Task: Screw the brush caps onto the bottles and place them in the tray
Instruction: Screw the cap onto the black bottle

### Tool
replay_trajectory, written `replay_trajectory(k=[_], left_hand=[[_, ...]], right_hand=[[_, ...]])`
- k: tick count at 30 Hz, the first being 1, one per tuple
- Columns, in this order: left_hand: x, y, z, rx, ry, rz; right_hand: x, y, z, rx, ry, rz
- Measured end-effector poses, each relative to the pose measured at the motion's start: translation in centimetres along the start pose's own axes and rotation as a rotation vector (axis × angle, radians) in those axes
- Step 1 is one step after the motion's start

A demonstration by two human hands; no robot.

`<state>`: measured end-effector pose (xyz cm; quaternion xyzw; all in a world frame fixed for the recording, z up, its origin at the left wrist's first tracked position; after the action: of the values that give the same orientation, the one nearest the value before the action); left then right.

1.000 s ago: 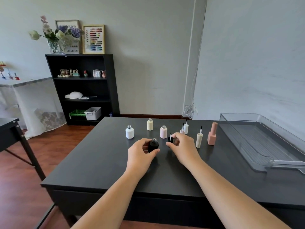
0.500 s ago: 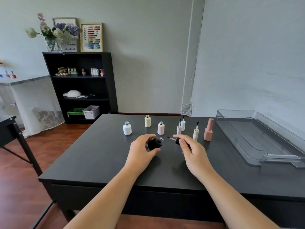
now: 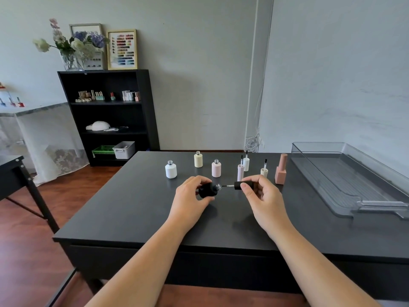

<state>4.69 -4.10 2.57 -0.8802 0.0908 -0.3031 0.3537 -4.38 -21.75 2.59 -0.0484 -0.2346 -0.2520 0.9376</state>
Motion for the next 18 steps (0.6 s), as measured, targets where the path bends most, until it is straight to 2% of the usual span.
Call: replay_trajectory(k=[7,18], left_hand=[[0.0,0.1,-0.5,0.011,0.035,0.01],[-0.4,0.3,-1.8,0.108,0.119,0.05]], right_hand=[[-0.1,0.4,0.2,-0.075,-0.017,0.042],[-0.3,2.3,-0.3,-0.214,0.013,0.202]])
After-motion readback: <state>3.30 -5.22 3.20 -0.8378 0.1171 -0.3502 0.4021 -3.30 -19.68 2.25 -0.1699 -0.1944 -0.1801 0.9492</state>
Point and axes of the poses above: each hand's wrist, its own x-axis towards the middle knuckle, its own y-axis out of the palm, z = x × y, the point moved 10 cm from there along x, towards the middle knuckle, and after that the axes turned 14 degrees about x, right-handed, at the moved point
